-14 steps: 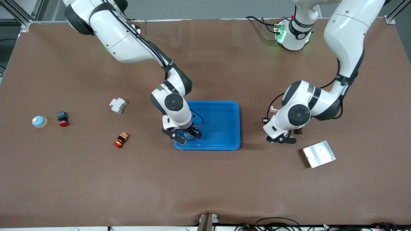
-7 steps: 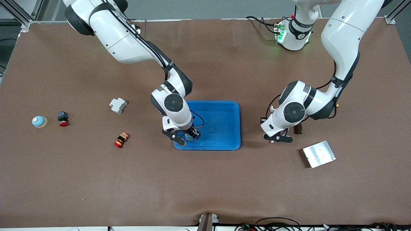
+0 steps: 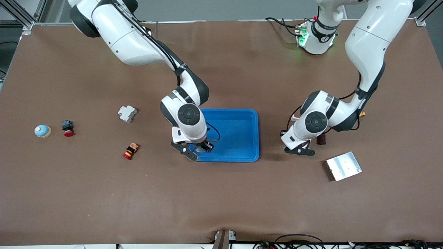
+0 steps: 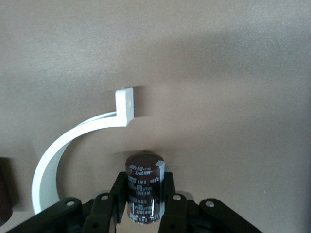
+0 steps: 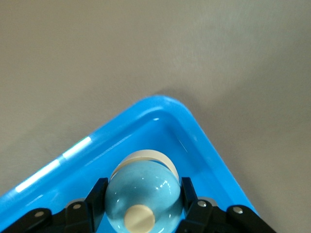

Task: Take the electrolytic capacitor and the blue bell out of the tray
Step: 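Carry the capacitor to the clip while the right gripper carries the bell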

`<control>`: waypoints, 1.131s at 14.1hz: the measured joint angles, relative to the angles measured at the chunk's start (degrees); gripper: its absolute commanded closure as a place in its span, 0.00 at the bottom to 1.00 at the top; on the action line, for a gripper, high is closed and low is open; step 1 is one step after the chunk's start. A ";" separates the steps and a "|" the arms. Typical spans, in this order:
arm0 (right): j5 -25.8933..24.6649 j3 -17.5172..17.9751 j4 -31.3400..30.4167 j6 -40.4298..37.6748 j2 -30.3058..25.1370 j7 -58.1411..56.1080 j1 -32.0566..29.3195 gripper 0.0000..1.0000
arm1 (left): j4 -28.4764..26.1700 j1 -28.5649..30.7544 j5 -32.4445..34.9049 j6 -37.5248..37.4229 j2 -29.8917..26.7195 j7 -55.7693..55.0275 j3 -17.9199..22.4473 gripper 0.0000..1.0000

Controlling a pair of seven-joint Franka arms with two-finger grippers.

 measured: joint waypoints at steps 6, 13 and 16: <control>0.00 -0.34 2.50 -5.49 -1.61 -15.49 -5.98 1.00 | 0.00 0.37 0.13 0.27 0.15 -0.12 0.04 0.96; 0.00 -0.51 -7.66 -4.90 -9.65 -30.07 -14.26 1.00 | 0.03 0.59 0.14 0.45 0.15 -1.32 0.04 0.24; -0.02 -0.72 -16.57 2.59 -13.90 -38.20 -18.72 1.00 | 0.14 0.61 0.14 0.55 0.13 -1.34 0.04 0.00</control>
